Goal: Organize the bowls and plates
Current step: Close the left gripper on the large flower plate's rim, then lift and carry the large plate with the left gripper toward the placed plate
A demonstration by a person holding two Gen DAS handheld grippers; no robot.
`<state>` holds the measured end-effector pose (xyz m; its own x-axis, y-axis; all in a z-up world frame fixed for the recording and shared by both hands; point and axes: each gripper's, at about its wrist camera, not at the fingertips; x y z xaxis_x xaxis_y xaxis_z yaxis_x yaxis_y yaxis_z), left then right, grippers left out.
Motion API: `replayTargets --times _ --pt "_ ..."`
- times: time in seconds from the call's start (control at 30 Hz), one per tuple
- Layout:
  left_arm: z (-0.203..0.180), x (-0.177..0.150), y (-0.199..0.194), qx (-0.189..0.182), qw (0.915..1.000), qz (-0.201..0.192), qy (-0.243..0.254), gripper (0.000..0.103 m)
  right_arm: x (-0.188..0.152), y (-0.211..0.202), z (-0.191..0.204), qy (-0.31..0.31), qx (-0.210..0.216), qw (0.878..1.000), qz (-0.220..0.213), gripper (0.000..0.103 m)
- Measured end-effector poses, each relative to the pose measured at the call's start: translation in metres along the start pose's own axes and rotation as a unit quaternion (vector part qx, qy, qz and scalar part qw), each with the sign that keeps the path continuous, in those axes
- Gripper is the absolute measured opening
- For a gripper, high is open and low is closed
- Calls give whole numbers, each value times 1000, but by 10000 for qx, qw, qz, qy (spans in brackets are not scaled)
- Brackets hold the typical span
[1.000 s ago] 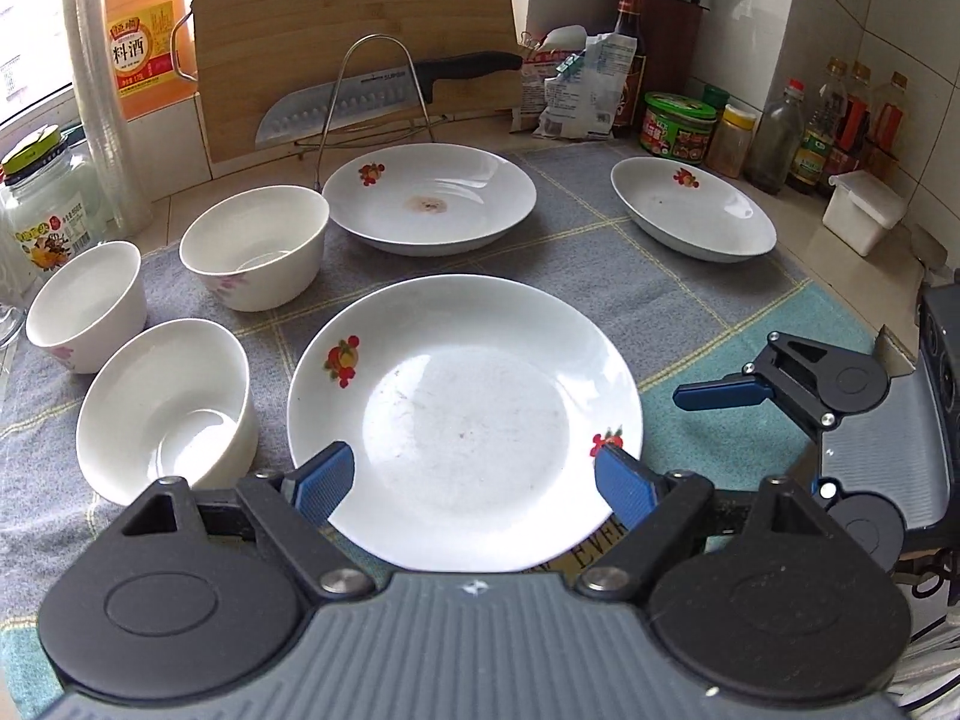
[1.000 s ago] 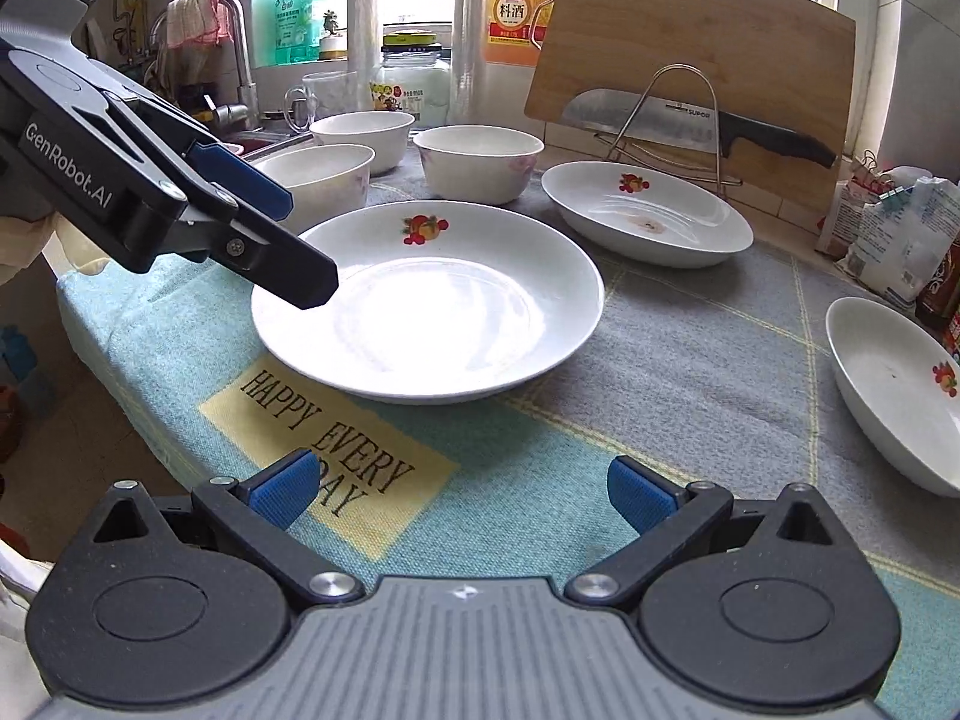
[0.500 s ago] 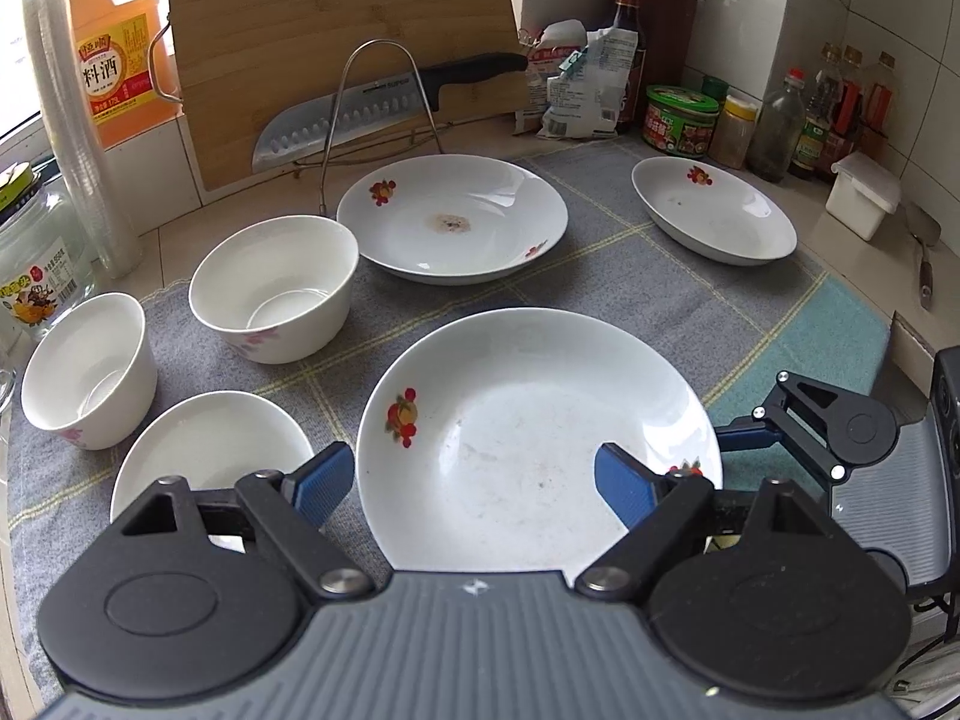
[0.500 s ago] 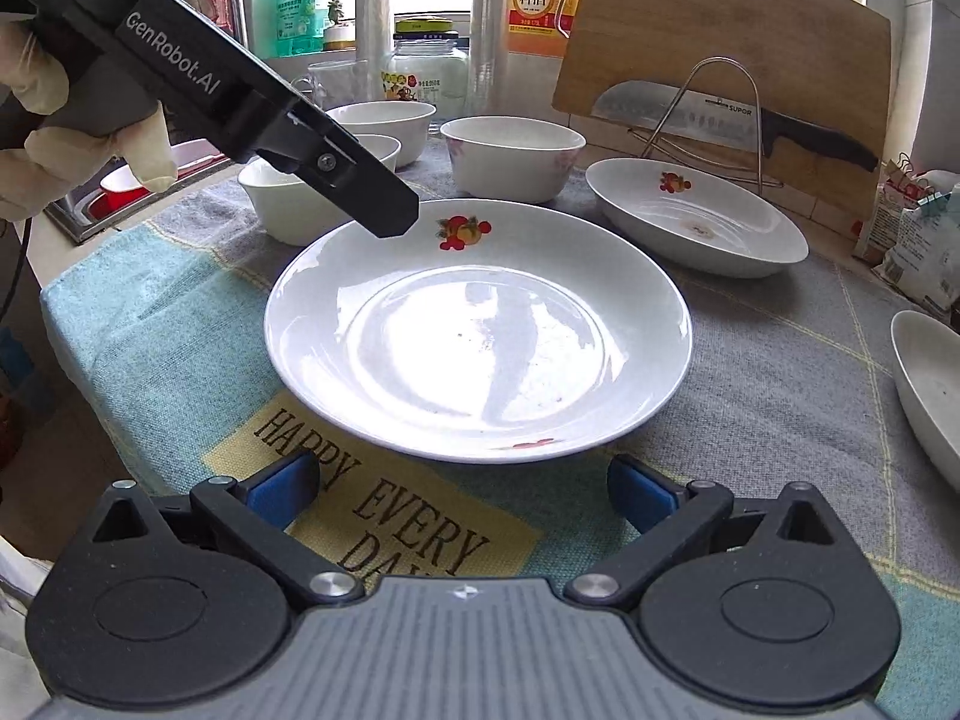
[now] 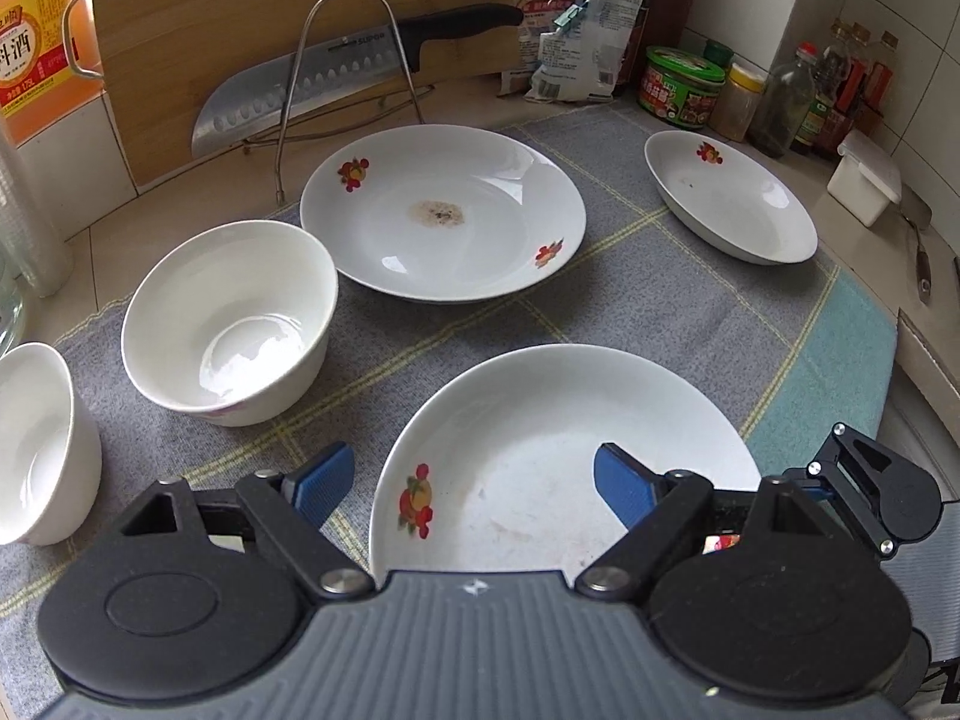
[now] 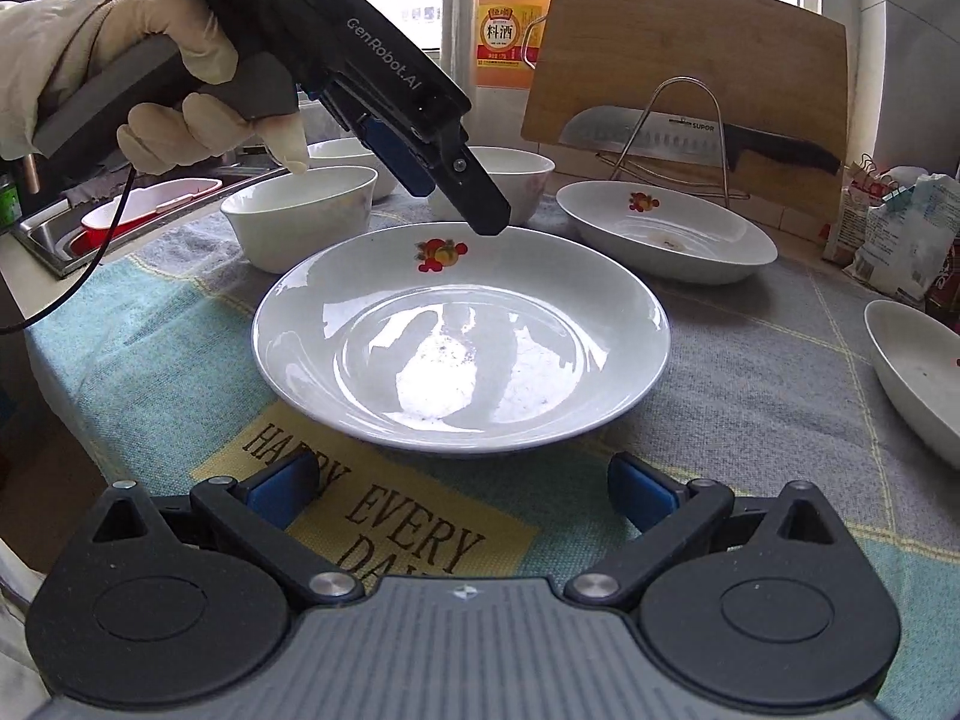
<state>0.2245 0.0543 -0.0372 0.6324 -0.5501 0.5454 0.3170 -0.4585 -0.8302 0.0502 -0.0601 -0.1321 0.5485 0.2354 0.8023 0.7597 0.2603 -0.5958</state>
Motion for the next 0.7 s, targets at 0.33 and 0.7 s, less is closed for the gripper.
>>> replayTargets --times 0.33,0.7 --pt "6 13 20 -372 9970 521 437 79 31 16 2 -61 6 9955 944 103" --pt "13 15 36 -821 9897 889 763 65 40 23 11 41 -239 9936 1101 103"
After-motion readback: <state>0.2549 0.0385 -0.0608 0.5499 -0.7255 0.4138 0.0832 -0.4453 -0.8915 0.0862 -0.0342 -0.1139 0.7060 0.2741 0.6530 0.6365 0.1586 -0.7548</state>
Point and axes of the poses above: each gripper's, at about its wrist camera, not at the fingertips, and y roughly the way its jaws point, z to its left, x to its top, and after that the axes turned 2 degrees about -x, right-handed
